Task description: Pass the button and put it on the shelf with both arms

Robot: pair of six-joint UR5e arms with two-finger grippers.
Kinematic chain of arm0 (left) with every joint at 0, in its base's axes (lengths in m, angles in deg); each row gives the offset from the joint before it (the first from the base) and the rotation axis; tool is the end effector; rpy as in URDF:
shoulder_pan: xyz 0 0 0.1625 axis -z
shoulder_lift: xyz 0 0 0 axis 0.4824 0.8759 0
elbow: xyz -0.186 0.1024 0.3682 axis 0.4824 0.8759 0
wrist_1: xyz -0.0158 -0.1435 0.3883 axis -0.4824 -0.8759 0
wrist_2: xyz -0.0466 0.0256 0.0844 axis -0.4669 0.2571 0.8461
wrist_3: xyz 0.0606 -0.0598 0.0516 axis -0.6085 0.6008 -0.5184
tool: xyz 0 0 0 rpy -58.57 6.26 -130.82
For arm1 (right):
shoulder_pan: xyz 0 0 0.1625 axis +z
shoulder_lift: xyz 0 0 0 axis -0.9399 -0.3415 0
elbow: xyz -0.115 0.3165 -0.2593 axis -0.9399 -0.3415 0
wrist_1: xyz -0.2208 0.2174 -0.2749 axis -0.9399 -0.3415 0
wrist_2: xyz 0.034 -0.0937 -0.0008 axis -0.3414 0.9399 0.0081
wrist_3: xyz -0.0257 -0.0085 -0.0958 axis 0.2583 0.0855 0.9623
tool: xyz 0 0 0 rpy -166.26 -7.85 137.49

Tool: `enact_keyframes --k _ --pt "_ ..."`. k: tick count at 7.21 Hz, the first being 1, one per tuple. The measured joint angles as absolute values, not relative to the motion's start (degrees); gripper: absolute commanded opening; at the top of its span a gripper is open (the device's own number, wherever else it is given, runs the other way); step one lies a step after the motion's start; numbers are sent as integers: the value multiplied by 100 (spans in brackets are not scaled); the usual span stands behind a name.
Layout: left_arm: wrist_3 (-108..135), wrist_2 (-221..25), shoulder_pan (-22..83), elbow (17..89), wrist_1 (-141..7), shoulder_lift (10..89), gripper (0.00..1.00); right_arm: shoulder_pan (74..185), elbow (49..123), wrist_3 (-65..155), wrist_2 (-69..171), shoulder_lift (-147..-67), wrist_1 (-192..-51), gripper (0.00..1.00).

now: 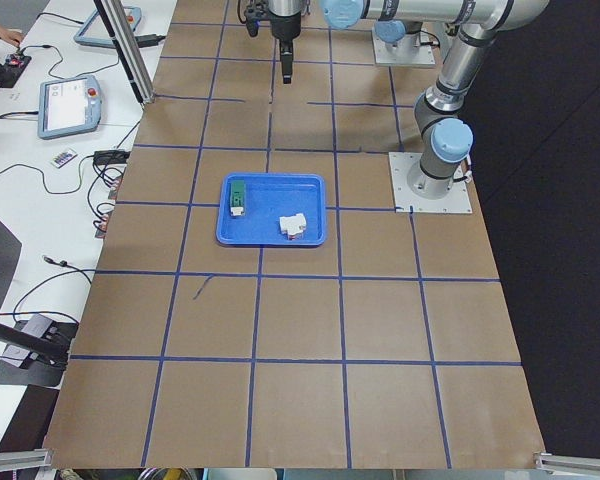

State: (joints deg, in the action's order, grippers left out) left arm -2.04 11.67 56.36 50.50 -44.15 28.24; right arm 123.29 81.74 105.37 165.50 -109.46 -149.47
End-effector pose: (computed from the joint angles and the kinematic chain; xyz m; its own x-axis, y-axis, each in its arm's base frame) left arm -0.0961 -0.4871 0.5082 -0.9973 -0.0661 0.0314 -0.0657 0.9978 0.0114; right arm -0.2558 -0.5619 0.3496 -0.9924 -0.1228 -0.0122 -0.1232 0.9914 0.0451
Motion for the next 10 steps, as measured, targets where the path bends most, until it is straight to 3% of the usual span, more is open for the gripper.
enact_keyframes --k 3,6,10 --pt "-201 1056 5611 5032 -4411 2822 100 12666 8130 10181 16543 -11801 -14354 100" --pt "-201 1034 5617 5026 -4409 2821 100 13776 8159 8593 16513 -12969 -13406 100" --pt "-206 1029 5609 5029 -4402 2814 100 15530 8119 6204 16260 -13178 -13231 100"
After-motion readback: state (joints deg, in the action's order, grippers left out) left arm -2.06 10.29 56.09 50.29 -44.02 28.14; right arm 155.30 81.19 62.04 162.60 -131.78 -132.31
